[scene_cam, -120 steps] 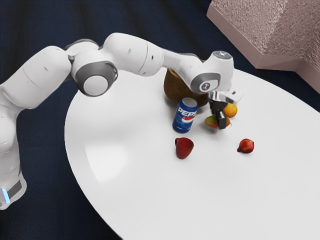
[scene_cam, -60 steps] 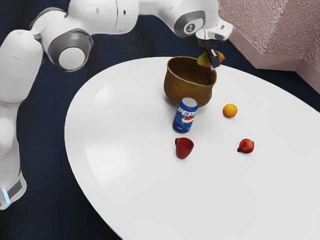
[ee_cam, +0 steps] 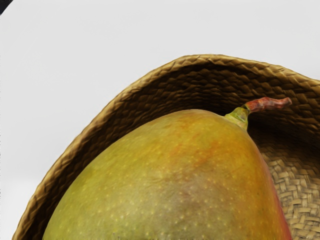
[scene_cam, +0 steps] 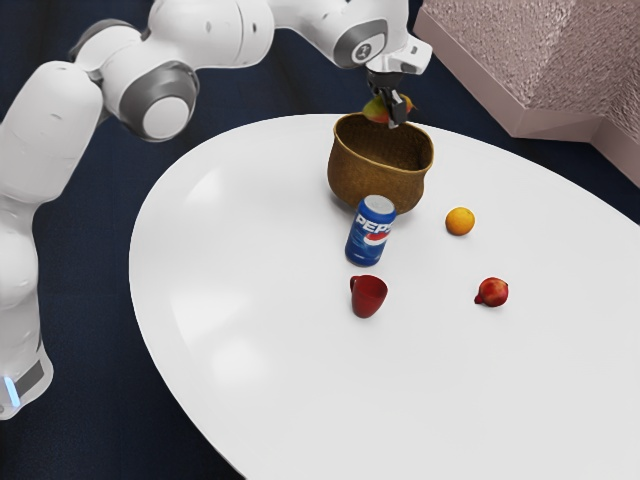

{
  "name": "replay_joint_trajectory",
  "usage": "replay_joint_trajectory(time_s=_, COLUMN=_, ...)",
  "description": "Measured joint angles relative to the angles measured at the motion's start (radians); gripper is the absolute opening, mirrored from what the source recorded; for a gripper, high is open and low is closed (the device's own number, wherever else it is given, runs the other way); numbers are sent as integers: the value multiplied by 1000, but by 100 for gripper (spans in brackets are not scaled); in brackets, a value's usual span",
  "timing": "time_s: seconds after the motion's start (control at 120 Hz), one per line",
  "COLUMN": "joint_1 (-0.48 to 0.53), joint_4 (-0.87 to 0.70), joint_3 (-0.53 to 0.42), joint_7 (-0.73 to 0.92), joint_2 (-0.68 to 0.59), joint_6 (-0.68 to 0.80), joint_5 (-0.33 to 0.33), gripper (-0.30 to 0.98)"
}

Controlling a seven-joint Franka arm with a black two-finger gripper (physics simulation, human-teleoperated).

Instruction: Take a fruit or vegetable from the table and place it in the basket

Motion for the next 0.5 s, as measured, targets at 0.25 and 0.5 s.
replay_joint_trajectory(time_s=0.25, joint_1=-4, joint_4=4, joint_3=-7, joint_7=36, joint_2=10, joint_6=3, joint_5=-25, gripper=62)
replay_joint_trajectory(time_s=0.5, joint_1=-163, joint_4=-199, joint_3=-11, joint_7=-293, joint_2=-263, joint_6=-62, joint_5=-115, gripper=68)
